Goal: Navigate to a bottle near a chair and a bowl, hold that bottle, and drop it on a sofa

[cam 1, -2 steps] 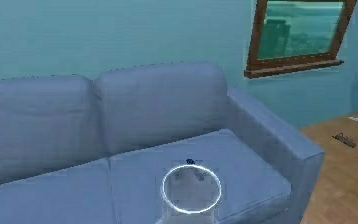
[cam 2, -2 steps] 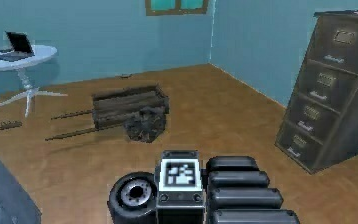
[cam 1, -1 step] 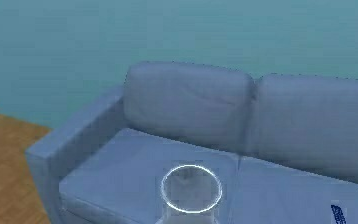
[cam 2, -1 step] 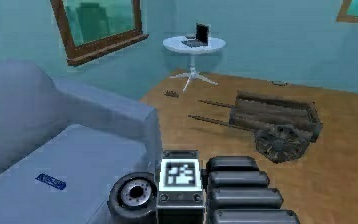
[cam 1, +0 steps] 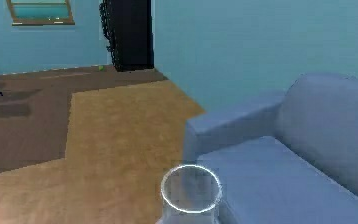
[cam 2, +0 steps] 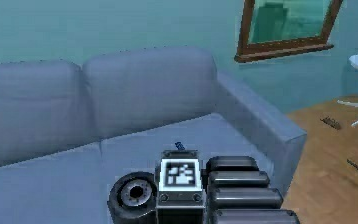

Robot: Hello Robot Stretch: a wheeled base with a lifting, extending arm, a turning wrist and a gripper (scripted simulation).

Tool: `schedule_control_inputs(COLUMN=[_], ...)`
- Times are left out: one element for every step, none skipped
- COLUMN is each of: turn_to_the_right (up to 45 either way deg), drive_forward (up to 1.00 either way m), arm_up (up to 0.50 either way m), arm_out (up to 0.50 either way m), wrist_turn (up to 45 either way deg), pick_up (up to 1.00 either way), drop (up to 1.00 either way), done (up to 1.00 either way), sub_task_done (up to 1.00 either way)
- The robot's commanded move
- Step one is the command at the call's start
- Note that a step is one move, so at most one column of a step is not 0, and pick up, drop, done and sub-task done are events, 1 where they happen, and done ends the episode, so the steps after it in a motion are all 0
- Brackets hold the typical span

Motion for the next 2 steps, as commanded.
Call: schedule_control_inputs(turn_to_the_right=[-36.0, 0.0], drive_forward=[0.00, 0.00], arm_up=[0.00, 0.00], arm_out=[0.00, 0.48], wrist_turn=[0.0, 0.0], pick_up=[0.00, 0.00], drop=[0.00, 0.00], done=[0.00, 0.00], sub_task_done=[0.00, 0.00])
